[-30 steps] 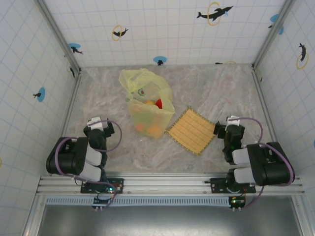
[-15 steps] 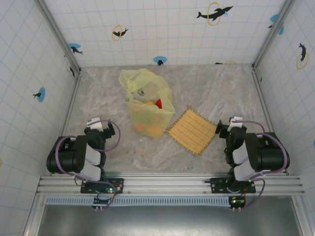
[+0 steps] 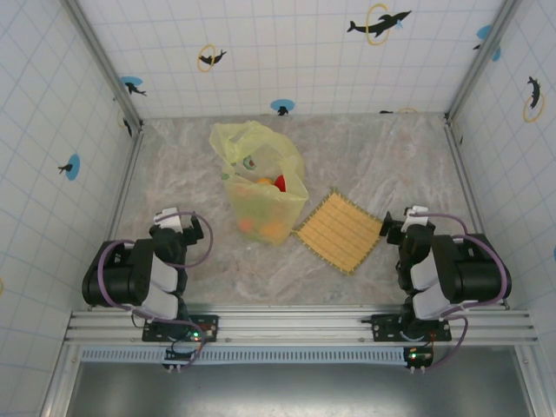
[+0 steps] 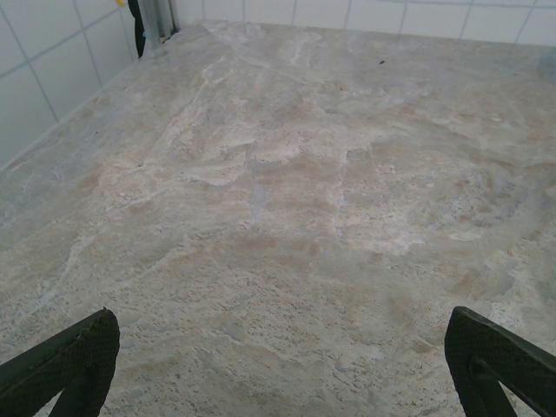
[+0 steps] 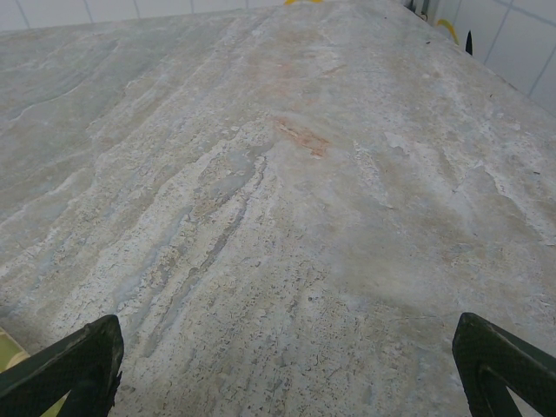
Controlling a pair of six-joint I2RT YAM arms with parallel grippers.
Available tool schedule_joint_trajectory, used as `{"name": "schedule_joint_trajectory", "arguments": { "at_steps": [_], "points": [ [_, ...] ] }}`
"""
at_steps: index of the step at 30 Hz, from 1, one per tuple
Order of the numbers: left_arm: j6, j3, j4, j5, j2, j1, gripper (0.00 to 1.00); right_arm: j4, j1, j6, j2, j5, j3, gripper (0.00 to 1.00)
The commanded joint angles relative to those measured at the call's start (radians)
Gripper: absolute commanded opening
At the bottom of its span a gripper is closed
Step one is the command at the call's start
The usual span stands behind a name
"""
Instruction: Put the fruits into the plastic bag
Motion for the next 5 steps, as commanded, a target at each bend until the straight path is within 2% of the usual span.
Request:
{"name": "schedule_joint_trajectory", "arguments": {
  "at_steps": [1, 5],
  "points": [
    [-0.013, -0.002, 0.002, 0.015, 0.002, 0.008, 0.98, 0.04, 0.001, 0.003, -0.006, -0.001, -0.021, 0.99],
    [-0.015, -0.006, 0.006, 0.016, 0.001, 0.008, 0.98, 0.039, -0.001, 0.004, -0.006, -0.001, -0.021, 0.99]
  ]
}}
